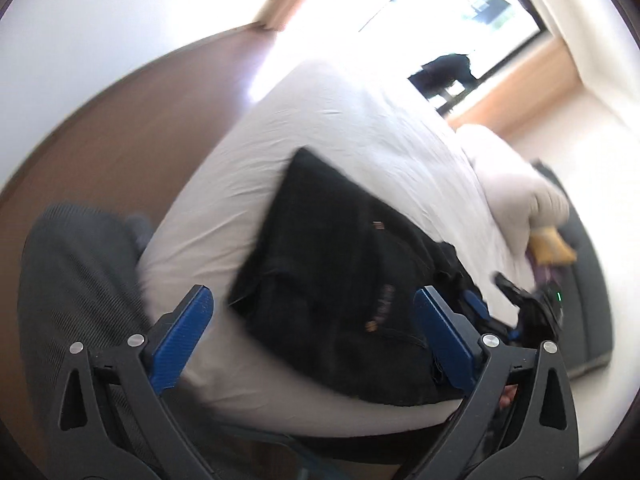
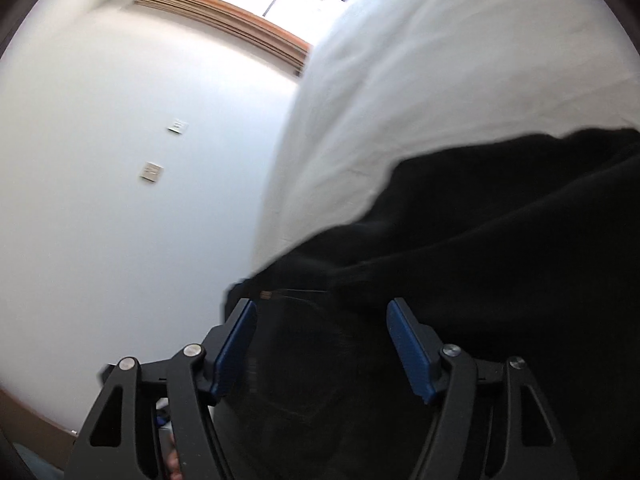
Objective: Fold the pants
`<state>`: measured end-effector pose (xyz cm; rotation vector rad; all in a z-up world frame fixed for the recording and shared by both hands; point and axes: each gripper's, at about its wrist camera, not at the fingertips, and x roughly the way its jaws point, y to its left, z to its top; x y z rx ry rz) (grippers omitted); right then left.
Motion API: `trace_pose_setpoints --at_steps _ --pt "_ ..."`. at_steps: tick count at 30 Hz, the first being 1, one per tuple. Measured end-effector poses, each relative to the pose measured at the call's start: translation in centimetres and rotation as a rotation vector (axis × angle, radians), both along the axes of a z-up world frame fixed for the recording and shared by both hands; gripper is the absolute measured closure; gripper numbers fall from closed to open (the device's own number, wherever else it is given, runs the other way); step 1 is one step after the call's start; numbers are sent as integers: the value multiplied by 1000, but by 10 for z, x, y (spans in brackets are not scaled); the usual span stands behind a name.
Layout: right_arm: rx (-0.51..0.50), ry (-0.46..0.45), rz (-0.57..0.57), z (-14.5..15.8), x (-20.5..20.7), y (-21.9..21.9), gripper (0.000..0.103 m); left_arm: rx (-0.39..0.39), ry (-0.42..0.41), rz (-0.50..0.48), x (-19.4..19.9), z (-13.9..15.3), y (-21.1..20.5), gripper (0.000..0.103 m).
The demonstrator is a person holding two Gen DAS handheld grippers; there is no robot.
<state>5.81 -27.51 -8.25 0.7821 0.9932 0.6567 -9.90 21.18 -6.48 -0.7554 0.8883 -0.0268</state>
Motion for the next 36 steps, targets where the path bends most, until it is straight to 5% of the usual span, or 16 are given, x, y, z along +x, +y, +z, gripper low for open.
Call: trace_pose_setpoints --at_steps 6,11,15,19,21,23,26,30,36 --pt "139 32 4 -8 -13 18 32 -207 41 76 -1 -35 22 1" --pt "164 73 -12 -25 -22 14 32 -274 55 35 19 -60 12 1" --pt "202 83 -26 -29 -23 7 34 -377 83 93 32 -88 -3 1" --pt "241 91 -23 -36 -22 9 34 -379 87 98 37 -93 -6 3" --pt "243 104 -22 -41 -24 5 34 -375 82 79 42 -94 -9 17" --pt "241 116 -19 -45 -26 -1 34 -375 100 66 47 -94 -12 45" --pt "238 124 -18 -50 -25 1 35 -391 120 90 52 -102 -13 66" --pt "246 123 -19 -52 -24 -3 36 -472 133 134 52 -117 -7 75" --pt "231 131 -11 -55 -21 -1 37 -442 122 136 47 -115 -7 82"
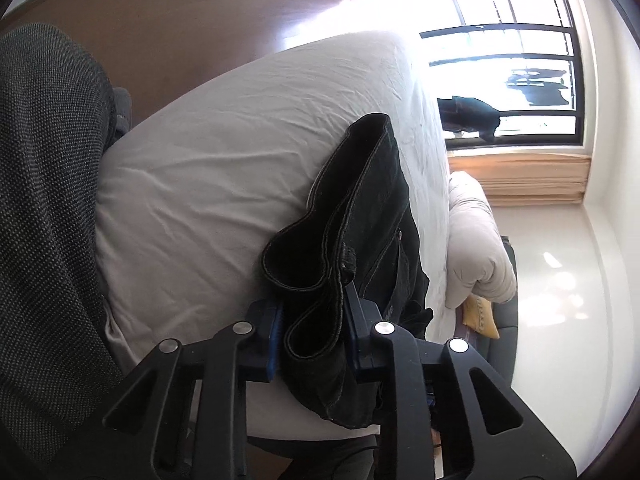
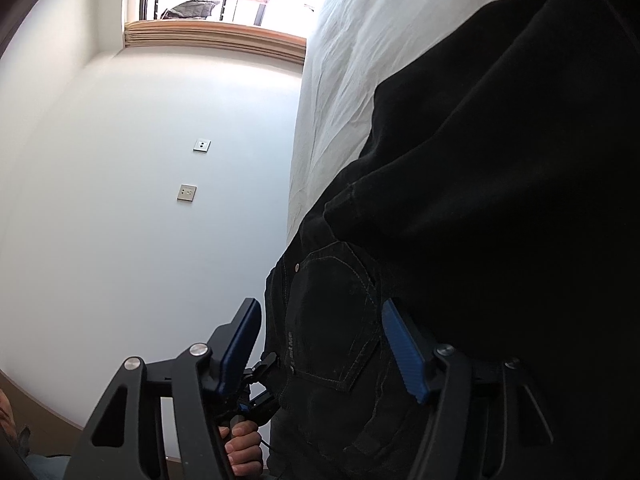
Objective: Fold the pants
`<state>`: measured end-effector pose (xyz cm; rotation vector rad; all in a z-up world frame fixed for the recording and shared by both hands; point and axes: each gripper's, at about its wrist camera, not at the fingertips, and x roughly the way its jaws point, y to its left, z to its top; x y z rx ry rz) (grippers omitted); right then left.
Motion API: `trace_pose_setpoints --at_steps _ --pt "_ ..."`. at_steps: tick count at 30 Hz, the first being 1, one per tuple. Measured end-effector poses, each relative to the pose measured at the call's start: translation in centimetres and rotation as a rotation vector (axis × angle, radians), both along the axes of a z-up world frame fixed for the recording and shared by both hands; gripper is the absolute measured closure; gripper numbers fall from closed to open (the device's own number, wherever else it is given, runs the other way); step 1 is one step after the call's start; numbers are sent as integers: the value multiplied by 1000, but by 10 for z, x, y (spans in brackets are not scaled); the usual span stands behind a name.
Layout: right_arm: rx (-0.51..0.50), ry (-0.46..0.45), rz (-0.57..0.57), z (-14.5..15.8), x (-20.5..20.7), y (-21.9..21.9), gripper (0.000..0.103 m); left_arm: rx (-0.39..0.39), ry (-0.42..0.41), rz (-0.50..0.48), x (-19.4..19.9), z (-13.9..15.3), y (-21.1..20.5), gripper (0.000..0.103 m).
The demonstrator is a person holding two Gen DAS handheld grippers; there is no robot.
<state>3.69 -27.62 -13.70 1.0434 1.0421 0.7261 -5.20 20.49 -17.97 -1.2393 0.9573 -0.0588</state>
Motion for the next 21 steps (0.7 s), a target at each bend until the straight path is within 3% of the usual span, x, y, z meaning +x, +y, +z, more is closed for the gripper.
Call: trace_pose_setpoints --at_steps 2,7,9,12,13,18,20,21 --pt "-30 12 11 -2 2 3 41 20 -6 -7 -1 12 -2 84" --pt "-132 97 12 -15 10 5 76 67 -21 -29 3 34 -7 87" --pt "-166 105 15 -8 10 8 73 78 -32 -36 5 41 -10 88" --pt "-216 51 44 7 11 19 56 91 -46 -46 8 52 -14 89" --pt "-237 53 47 5 12 22 55 102 -51 -51 10 56 -17 89" --pt "-197 73 13 -14 18 12 69 142 -77 -75 16 79 -28 89" --pt "-176 90 4 -9 17 7 59 163 -95 -91 18 96 -36 89" --pt "-163 84 -6 -4 16 3 43 174 -108 -101 20 103 -41 89"
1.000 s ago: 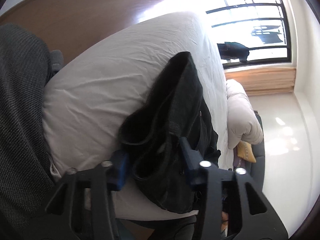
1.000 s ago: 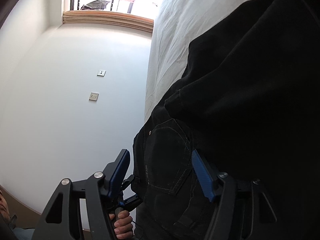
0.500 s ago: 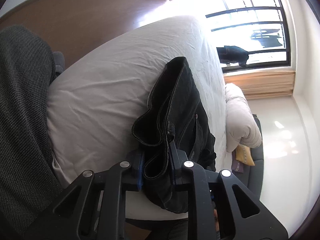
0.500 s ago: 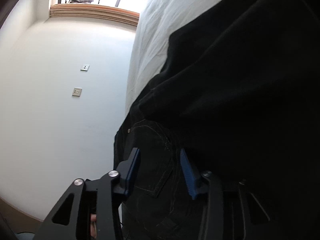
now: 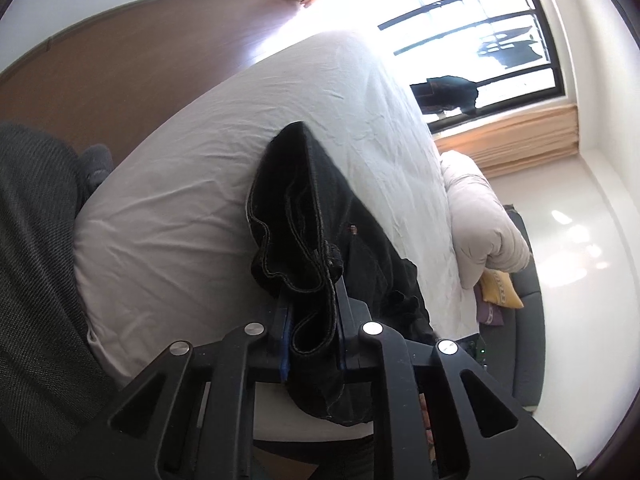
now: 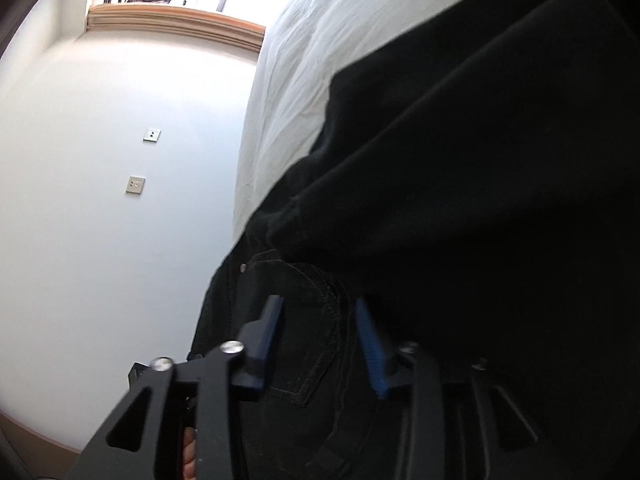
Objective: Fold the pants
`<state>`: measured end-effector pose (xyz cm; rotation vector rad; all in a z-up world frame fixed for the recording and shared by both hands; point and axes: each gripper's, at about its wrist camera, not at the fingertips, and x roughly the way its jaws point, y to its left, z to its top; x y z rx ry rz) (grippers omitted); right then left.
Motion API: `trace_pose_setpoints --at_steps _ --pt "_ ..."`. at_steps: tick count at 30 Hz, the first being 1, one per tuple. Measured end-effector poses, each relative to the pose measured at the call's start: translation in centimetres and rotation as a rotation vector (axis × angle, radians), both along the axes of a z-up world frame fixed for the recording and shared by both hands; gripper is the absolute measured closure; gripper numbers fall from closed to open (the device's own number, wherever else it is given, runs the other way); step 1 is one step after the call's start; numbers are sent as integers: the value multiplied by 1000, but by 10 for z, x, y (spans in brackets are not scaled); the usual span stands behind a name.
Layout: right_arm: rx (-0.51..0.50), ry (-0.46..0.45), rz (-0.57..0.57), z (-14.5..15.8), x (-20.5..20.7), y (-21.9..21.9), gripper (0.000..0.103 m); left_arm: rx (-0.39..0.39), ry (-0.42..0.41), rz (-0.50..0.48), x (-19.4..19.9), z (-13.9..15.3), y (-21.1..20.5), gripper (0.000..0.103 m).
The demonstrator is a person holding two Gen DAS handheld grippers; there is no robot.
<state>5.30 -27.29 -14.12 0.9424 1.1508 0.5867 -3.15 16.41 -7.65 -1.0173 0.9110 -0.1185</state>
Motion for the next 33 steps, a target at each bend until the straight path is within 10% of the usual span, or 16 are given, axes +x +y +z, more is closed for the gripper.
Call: trace_pose_setpoints --at_steps 2,14,25,33 --pt "20 -39 -36 14 -2 -9 29 25 -31 -28 6 17 -10 89" --pt "74 -50 -97 24 -5 -80 24 272 -215 -413 65 120 -176 89" --pt "111 -123 -20 53 0 -135 6 448 -159 -908 69 70 -381 90" --pt "40 -36 73 30 13 -116 17 515 -217 -952 52 81 -400 90"
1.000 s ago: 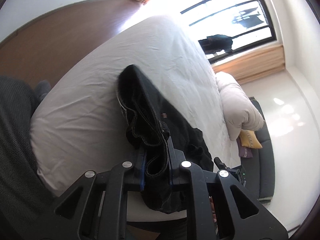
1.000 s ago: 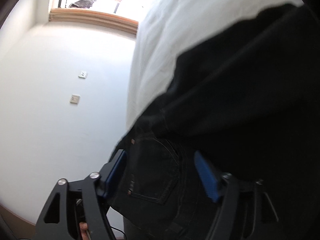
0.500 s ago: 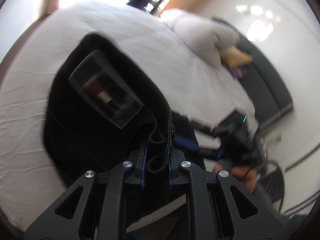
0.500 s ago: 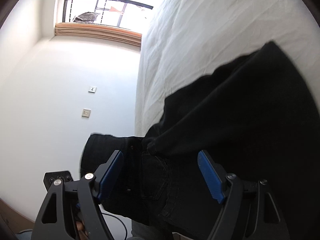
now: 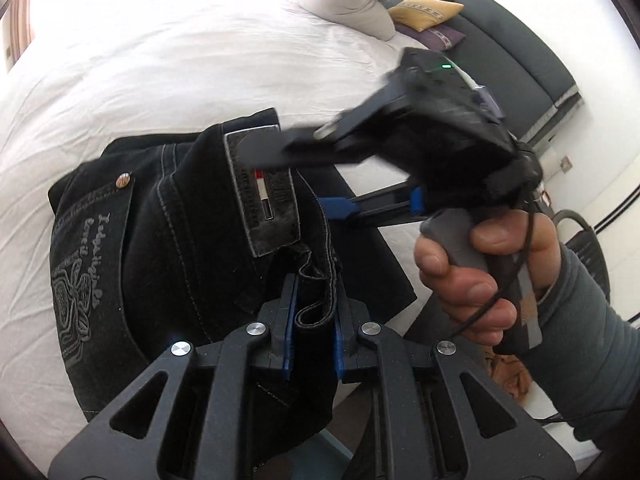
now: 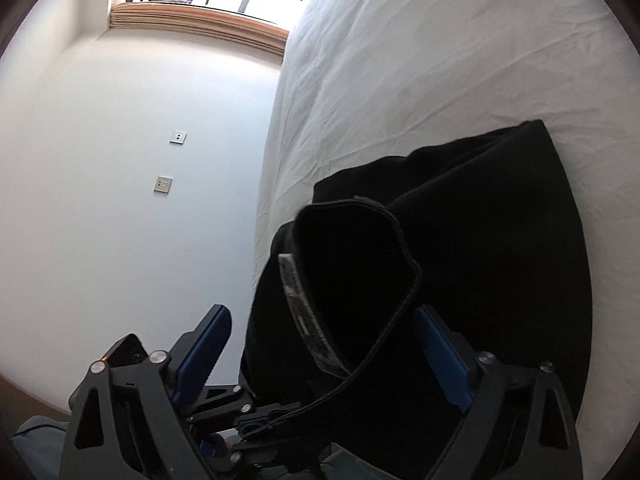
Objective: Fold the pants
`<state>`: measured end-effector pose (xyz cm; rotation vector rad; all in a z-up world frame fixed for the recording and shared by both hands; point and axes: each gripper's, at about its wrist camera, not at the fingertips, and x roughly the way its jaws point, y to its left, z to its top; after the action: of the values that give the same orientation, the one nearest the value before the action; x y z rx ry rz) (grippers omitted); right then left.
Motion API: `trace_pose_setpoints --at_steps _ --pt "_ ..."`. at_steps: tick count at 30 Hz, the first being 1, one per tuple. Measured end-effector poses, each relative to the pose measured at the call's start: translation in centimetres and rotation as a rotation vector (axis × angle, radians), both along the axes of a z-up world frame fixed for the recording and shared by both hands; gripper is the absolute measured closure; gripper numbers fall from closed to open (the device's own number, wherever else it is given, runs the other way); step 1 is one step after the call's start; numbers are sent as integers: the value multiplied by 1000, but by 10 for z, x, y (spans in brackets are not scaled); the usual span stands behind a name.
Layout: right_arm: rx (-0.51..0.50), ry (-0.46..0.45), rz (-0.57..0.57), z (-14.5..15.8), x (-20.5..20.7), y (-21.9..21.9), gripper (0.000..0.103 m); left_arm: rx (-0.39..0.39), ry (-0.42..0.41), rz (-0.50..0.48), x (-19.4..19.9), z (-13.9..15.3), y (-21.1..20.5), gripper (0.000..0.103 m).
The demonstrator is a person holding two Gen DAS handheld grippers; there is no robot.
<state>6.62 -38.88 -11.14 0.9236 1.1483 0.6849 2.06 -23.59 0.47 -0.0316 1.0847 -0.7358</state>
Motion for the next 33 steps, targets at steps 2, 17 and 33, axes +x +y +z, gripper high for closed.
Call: trace_pose_setpoints --at_steps 2,17,33 --pt "4 10 19 -4 1 3 32 6 -7 -10 -1 6 -12 90" --pt "-188 -77 37 17 9 -34 82 12 -68 -142 -12 4 -89 90" --pt "-224 -48 -23 -8 15 -46 87 -87 -33 -158 -5 -3 -88 98"
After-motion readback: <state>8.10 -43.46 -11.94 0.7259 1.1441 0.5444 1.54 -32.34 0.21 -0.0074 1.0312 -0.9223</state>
